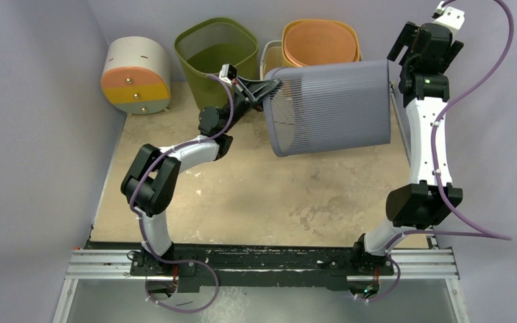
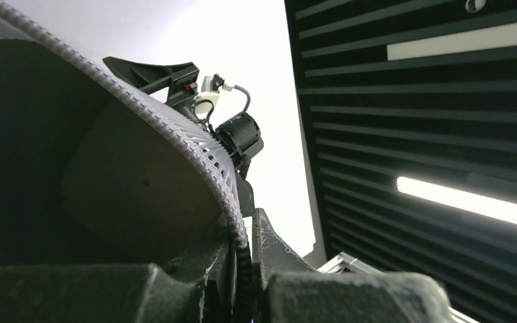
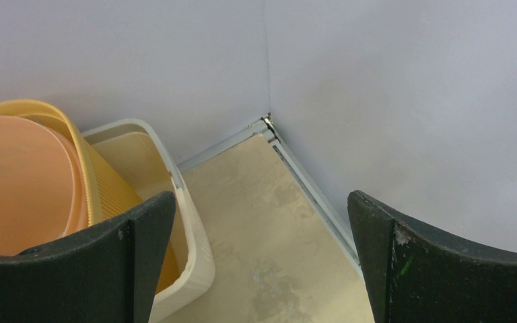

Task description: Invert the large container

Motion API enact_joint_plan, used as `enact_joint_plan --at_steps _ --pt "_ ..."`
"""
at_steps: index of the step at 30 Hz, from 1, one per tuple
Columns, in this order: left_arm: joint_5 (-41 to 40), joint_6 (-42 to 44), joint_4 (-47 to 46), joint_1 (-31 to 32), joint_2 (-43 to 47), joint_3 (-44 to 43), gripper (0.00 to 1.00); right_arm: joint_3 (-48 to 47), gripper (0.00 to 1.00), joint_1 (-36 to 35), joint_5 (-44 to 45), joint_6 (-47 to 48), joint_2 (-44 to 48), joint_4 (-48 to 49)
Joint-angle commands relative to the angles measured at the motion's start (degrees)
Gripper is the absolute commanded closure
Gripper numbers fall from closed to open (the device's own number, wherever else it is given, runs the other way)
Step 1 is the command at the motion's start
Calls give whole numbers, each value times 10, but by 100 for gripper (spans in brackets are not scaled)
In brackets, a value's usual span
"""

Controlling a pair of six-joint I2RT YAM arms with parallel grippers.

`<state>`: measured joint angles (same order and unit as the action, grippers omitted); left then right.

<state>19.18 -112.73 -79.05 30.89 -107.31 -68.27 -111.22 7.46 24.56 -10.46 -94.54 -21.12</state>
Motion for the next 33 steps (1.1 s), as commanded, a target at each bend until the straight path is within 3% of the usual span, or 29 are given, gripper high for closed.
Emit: enact_joint_plan --at_steps 1,17,33 --pt "-71 -94 -197 12 6 55 100 -10 0 2 14 11 16 0" --pt "-98 -70 -199 29 3 221 100 -42 0 3 -9 17 20 -19" --pt "-117 -107 -199 104 -122 38 100 -32 0 3 -7 22 28 -11"
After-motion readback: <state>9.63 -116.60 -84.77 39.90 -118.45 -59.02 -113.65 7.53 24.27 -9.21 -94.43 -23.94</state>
